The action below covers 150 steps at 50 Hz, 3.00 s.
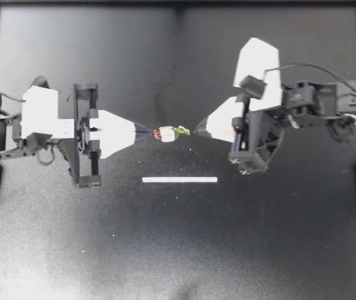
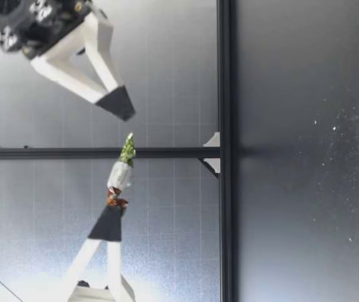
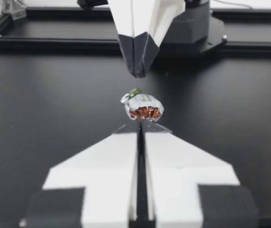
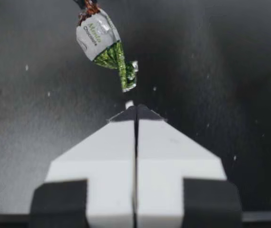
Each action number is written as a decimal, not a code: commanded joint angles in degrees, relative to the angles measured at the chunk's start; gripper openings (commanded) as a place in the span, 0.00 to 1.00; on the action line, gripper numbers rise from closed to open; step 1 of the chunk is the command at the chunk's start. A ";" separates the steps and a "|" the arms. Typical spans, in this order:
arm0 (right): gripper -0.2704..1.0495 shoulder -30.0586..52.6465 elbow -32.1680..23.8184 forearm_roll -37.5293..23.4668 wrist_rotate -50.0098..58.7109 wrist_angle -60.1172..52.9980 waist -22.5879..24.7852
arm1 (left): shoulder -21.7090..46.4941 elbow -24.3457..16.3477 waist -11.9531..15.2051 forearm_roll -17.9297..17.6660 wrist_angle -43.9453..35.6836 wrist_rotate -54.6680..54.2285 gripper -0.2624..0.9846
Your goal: Pick up the candy and unwrap it.
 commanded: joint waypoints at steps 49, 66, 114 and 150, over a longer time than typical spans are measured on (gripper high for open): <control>0.46 4.04 0.97 -10.55 -7.47 -18.98 2.81 | -0.97 -1.14 -0.26 0.09 -3.08 -8.53 0.09; 0.07 0.70 2.64 -9.76 -5.19 -17.84 2.81 | -1.32 0.18 -0.26 -0.26 -3.08 -8.70 0.08; 0.04 -0.97 2.90 -8.61 1.76 -19.51 2.81 | 0.70 -2.55 -0.18 -0.35 -1.14 -19.60 0.08; 0.60 0.44 4.31 -11.95 2.02 -22.50 2.64 | 0.79 -0.62 -0.26 0.88 -5.98 -47.46 0.08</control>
